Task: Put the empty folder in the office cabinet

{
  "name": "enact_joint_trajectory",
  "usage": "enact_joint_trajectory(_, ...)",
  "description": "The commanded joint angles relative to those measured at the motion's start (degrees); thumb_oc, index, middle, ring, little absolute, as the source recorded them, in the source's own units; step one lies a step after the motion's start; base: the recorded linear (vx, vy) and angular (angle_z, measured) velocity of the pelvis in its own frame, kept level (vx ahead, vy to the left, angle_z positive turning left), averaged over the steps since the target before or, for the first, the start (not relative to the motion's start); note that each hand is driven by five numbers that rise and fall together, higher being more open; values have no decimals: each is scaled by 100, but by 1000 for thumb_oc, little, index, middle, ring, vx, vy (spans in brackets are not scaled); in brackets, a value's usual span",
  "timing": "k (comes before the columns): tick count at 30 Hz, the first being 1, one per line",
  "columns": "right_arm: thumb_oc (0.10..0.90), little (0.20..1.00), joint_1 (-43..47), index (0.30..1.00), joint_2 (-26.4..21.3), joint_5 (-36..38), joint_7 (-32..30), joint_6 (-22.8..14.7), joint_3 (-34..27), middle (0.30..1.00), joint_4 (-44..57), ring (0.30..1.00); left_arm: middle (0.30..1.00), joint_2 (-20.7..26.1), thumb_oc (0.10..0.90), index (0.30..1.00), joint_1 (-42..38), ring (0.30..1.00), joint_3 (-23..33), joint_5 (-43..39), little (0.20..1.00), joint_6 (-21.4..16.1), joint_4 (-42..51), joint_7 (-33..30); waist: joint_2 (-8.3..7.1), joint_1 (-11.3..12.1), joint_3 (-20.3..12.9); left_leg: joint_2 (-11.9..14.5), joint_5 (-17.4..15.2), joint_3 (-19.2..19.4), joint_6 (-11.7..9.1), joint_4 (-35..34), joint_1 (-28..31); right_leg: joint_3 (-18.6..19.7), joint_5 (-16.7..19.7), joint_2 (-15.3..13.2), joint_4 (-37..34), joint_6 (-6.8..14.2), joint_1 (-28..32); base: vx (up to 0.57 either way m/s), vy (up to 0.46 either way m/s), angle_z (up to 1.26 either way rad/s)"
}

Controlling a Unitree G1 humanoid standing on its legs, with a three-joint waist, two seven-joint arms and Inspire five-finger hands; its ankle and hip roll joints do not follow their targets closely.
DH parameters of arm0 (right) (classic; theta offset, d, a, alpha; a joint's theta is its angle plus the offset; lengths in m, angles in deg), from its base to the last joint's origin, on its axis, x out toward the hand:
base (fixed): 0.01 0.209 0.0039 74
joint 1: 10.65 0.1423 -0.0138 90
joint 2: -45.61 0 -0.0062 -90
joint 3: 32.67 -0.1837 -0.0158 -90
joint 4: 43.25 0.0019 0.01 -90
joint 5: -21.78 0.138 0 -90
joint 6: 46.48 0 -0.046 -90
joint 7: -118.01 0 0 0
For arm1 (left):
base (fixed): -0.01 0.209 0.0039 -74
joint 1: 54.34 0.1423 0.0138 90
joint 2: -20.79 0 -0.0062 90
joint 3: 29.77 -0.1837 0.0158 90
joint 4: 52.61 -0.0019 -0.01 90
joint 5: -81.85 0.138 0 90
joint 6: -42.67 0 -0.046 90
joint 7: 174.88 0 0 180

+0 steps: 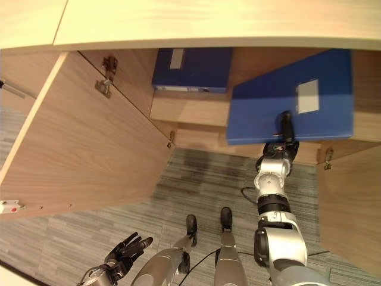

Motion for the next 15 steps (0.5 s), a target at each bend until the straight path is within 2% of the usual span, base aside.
enact_joint_trajectory(1, 400, 300, 596, 300, -554, -124, 201, -508, 29, 300, 798, 300, 900, 483, 800, 900, 20, 900, 73, 299, 900, -153, -128, -174, -120, 19, -217, -263, -175, -509, -129, -41, -105, -287, -1076, 158, 576, 116, 108, -22, -50, 4)
enact_joint_trajectory(6, 400, 300, 810, 300, -723, -159, 84, -724, 8, 300, 923, 300, 900, 497, 800, 900, -53, 900, 88, 298, 900, -171, -251, -192, -110, -1, -201, -248, -171, -508, -157, -41, -132, -250, -1065, 188, 553, 104, 75, -11, -30, 0)
enact_joint_trajectory(15, 400, 300, 1476, 300, -1412, -389, -140, -666, 216, 300, 740, 300, 900, 669, 800, 900, -105, 900, 196, 336, 900, -255, -370, -225, -79, 9, -166, -228, -133, -485, -196, -41, -284, -252, -1031, 209, 551, 102, -98, -9, -36, 0)
